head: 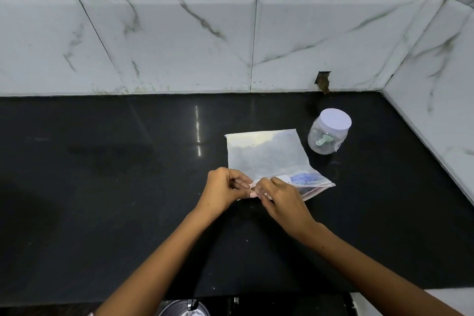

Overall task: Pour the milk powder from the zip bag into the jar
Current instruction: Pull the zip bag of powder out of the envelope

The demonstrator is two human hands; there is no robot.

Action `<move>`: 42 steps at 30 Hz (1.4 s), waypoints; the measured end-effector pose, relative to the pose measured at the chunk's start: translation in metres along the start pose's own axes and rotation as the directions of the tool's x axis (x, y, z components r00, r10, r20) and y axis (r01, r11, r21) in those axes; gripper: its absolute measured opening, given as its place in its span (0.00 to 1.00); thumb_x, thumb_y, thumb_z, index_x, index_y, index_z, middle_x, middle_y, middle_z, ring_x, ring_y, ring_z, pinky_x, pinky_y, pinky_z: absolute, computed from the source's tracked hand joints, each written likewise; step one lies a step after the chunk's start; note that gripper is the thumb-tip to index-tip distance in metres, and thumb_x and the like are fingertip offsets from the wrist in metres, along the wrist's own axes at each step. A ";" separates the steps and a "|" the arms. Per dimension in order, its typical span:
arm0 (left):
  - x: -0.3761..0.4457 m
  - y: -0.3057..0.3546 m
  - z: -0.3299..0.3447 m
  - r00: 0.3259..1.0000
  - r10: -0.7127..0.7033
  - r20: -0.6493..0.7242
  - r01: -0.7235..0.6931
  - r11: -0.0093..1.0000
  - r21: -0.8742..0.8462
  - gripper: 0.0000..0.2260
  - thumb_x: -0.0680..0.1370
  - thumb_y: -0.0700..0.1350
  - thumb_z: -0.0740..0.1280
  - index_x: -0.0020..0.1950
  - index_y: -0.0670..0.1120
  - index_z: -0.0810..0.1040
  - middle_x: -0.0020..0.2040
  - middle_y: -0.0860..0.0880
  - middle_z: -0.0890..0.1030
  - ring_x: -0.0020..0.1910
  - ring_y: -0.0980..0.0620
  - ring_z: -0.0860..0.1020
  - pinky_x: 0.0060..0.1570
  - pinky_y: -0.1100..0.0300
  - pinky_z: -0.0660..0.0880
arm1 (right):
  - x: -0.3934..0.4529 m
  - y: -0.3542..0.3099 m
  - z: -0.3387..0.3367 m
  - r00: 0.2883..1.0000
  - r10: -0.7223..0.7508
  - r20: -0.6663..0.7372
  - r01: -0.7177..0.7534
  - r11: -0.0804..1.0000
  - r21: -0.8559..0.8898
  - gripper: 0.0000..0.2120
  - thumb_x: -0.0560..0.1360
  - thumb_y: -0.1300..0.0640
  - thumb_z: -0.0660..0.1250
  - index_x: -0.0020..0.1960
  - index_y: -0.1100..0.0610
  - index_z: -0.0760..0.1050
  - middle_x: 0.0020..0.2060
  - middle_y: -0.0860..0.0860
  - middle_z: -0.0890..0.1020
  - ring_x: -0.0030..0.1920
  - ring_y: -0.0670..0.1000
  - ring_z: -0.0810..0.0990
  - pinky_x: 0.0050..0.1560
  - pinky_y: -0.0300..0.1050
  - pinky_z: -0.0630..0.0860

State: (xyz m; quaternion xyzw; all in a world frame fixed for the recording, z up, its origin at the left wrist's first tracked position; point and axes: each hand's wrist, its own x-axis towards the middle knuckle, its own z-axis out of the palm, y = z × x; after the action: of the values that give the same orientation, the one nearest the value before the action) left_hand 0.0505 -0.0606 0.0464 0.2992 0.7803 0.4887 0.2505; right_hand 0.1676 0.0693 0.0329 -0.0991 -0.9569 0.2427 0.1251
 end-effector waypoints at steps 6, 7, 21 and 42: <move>0.011 0.004 0.011 0.984 -0.120 0.132 0.120 0.993 0.008 0.10 0.65 0.40 0.80 0.43 0.40 0.86 0.37 0.43 0.86 0.34 0.56 0.83 0.46 0.62 0.81 | -0.018 0.016 -0.001 1.000 0.030 0.001 -0.030 0.999 0.020 0.04 0.77 0.60 0.63 0.51 0.58 0.74 0.42 0.55 0.80 0.40 0.55 0.78 0.38 0.52 0.75; 0.012 0.004 0.014 0.980 -0.122 0.157 0.122 0.993 0.008 0.09 0.66 0.40 0.79 0.43 0.39 0.86 0.36 0.42 0.85 0.33 0.54 0.83 0.46 0.61 0.81 | -0.021 0.018 -0.001 0.999 0.034 -0.007 -0.034 0.999 0.030 0.04 0.77 0.60 0.63 0.51 0.58 0.74 0.42 0.55 0.80 0.39 0.55 0.78 0.37 0.52 0.74; 0.012 0.011 0.064 0.972 0.216 -0.094 -0.178 0.935 0.307 0.03 0.69 0.35 0.68 0.35 0.40 0.79 0.33 0.47 0.81 0.32 0.48 0.79 0.35 0.53 0.77 | -0.045 0.042 0.003 0.984 0.144 -0.104 -0.141 0.989 0.043 0.04 0.75 0.60 0.66 0.48 0.60 0.73 0.40 0.55 0.81 0.39 0.57 0.80 0.38 0.55 0.77; -0.001 -0.002 0.086 0.933 0.310 0.185 -0.359 0.748 0.558 0.12 0.78 0.43 0.63 0.61 0.48 0.78 0.55 0.48 0.77 0.51 0.48 0.77 0.41 0.56 0.74 | -0.058 0.121 -0.047 0.802 0.559 -0.210 -0.447 0.795 0.411 0.06 0.71 0.62 0.73 0.48 0.56 0.83 0.42 0.48 0.85 0.43 0.42 0.83 0.49 0.32 0.78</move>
State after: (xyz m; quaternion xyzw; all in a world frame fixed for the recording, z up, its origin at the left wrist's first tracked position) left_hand 0.1096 -0.0096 0.0110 0.5156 0.8150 0.2500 0.0862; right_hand 0.2511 0.1794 0.0027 -0.3680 -0.8041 0.4098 0.2238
